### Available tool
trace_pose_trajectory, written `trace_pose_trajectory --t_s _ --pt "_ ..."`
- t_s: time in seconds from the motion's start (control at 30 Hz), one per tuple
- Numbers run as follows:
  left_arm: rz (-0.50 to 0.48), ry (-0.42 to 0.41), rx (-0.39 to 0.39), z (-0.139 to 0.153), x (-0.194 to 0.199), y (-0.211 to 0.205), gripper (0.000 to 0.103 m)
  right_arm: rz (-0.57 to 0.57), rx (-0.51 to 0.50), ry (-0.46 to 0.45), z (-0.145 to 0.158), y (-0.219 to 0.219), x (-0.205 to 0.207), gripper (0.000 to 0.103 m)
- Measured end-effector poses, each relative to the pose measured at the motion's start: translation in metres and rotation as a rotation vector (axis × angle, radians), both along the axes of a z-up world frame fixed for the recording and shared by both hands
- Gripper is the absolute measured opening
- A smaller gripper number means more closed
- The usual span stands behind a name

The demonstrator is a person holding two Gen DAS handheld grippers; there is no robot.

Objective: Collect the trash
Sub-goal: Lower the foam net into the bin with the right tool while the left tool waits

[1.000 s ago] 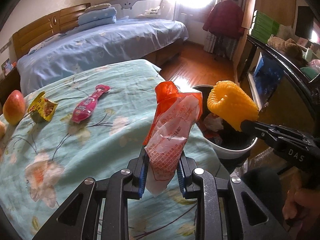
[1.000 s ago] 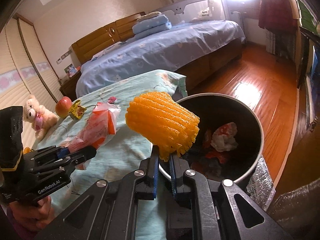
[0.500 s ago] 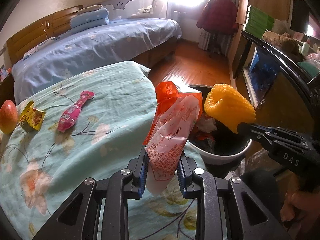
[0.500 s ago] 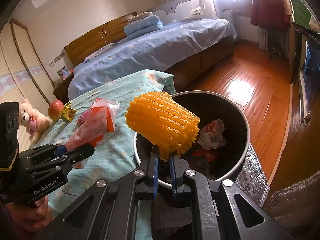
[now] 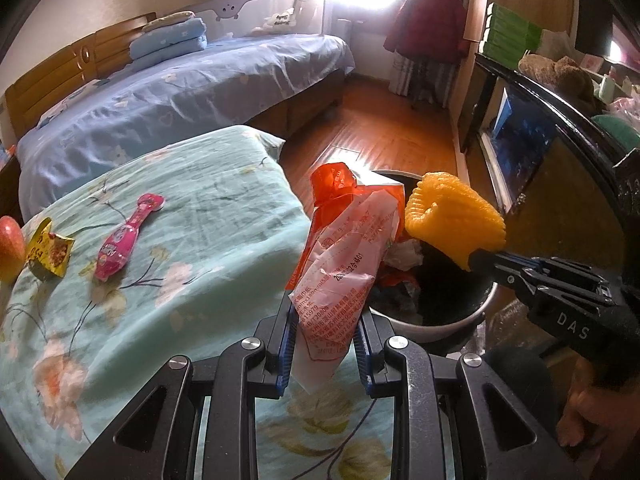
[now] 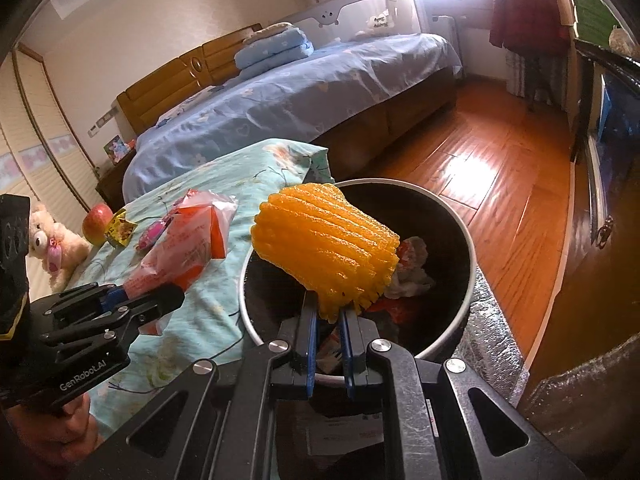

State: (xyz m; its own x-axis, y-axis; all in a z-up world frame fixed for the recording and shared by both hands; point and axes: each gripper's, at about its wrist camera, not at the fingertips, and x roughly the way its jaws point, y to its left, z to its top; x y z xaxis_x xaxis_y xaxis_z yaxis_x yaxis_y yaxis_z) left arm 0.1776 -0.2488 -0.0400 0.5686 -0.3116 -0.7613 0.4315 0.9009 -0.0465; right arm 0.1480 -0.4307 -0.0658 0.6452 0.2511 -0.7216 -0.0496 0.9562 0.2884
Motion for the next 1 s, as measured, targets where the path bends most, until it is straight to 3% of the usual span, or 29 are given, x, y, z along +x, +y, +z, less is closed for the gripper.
trace_pose_trajectory --t_s 1.0 --pt "-0.014 0.016 0.019 -0.009 0.028 -0.038 0.025 -0.044 -0.007 0.028 -0.008 -0.021 0.023 0.01"
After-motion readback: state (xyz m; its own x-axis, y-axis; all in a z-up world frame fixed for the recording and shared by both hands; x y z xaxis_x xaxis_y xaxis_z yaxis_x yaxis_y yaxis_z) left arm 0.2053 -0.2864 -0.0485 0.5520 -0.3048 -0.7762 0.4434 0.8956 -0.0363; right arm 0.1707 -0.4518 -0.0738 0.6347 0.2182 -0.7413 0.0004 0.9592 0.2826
